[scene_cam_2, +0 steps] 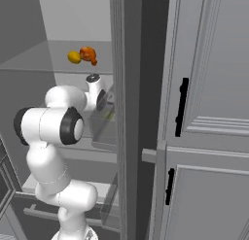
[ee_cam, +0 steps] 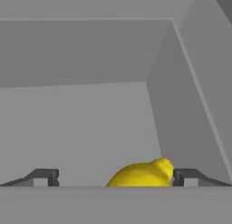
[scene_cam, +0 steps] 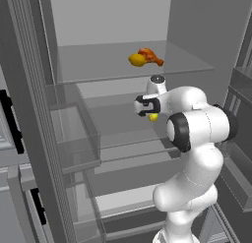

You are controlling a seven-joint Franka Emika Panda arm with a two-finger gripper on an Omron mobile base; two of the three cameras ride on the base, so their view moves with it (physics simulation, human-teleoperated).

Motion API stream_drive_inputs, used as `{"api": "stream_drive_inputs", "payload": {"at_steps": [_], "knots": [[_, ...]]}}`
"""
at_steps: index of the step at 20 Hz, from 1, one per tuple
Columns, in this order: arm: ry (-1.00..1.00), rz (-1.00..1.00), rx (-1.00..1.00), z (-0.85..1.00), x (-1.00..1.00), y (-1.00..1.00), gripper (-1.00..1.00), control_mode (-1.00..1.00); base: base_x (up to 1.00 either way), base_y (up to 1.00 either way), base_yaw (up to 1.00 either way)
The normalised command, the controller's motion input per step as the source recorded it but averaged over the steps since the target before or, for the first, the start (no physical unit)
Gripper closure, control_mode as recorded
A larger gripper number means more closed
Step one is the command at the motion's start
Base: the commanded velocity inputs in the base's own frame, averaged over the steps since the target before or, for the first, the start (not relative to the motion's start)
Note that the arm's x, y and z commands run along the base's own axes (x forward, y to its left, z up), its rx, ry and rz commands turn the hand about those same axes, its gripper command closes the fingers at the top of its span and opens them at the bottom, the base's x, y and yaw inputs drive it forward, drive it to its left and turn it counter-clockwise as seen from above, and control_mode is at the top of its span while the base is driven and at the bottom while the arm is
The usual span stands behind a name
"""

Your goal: Place one lemon and one chicken drumstick in each tupperware on the nearby counter, to pack two identical lunches.

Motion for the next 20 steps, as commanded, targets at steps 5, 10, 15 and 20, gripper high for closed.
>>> {"api": "stream_drive_inputs", "payload": {"at_steps": [5,10,15,20], "knots": [[0.00,-0.04,0.00,-0.18,0.48,0.00,-1.00,-1.00,0.00,0.00,0.00],[0.00,-0.04,0.02,0.00,-0.43,-0.01,-1.00,-1.00,0.00,0.00,0.00],[-0.05,-0.07,0.00,-0.52,-0.18,-0.09,-1.00,-1.00,0.00,0.00,0.00],[0.00,-0.07,0.00,-0.08,0.05,-0.04,-1.00,-1.00,0.00,0.00,0.00]]}}
